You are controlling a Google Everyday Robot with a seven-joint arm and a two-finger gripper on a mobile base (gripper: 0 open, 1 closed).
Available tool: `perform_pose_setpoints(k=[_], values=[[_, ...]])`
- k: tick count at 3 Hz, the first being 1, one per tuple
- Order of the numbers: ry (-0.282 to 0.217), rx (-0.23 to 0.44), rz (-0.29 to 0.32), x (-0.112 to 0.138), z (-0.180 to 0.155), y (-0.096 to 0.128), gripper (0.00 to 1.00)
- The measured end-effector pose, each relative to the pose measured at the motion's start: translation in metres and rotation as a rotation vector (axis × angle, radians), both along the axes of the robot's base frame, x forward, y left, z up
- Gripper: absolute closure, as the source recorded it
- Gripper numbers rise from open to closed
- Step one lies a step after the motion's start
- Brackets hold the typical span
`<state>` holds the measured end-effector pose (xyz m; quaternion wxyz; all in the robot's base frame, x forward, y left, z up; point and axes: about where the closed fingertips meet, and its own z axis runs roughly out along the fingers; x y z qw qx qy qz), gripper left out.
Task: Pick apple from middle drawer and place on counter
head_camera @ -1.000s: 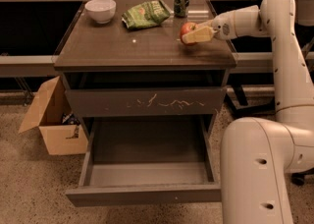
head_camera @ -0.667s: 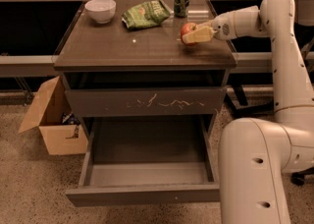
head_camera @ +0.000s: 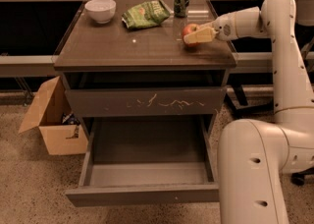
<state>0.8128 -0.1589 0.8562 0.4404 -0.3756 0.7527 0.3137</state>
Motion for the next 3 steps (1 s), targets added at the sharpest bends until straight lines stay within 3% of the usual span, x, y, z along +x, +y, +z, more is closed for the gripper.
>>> perform_pose_setpoints(k=[1, 2, 3], values=[[-0.014, 0.014, -0.028, 0.000, 0.008, -0.013, 0.00], [-0.053, 0.024, -0.082, -0.002, 0.027, -0.040, 0.00], [-0.144, 0.052, -0.146, -0.013, 0.063, -0.086, 0.00]])
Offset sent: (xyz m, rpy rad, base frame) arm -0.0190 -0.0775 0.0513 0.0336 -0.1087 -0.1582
